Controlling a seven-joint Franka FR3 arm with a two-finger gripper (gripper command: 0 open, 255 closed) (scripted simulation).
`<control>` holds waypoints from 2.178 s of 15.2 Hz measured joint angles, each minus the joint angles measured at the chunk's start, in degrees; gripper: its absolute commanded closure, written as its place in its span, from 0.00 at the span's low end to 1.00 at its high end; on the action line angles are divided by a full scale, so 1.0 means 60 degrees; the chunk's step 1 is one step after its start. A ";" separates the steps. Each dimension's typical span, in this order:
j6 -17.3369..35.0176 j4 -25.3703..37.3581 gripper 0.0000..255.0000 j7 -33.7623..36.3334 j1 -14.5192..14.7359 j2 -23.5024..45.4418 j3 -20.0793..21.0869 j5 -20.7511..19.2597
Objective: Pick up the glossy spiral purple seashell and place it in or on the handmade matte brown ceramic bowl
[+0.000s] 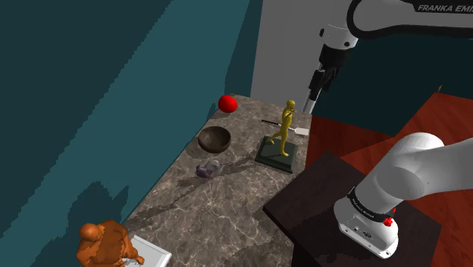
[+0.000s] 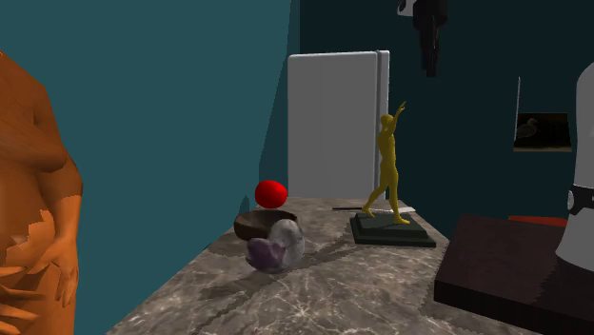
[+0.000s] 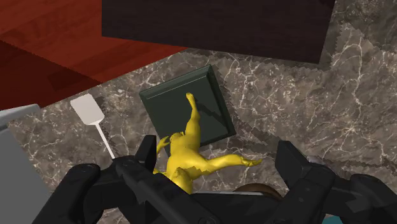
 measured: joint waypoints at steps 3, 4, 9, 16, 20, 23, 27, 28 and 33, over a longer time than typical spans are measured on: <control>0.0301 -0.0067 0.00 0.0090 0.0095 0.0235 0.0133 0.0094; 0.0553 -0.0151 0.00 0.0157 0.0165 0.0408 0.0232 0.0163; 0.1915 -0.0365 0.00 0.0534 0.0544 0.1531 0.0801 0.0506; 0.3603 0.0111 0.00 0.1019 0.0938 0.3641 0.1554 0.0692; 0.4489 0.0459 0.00 0.1436 0.1168 0.4851 0.2030 0.0651; 0.5032 0.1048 0.00 0.1771 0.1298 0.5974 0.2336 0.0445; 0.5743 0.1706 0.00 0.2222 0.1497 0.7368 0.2627 0.0030; 0.5913 0.1918 0.00 0.2369 0.1568 0.7757 0.2689 -0.0114; 0.6375 0.3077 0.00 0.2992 0.2010 0.9444 0.2845 -0.0808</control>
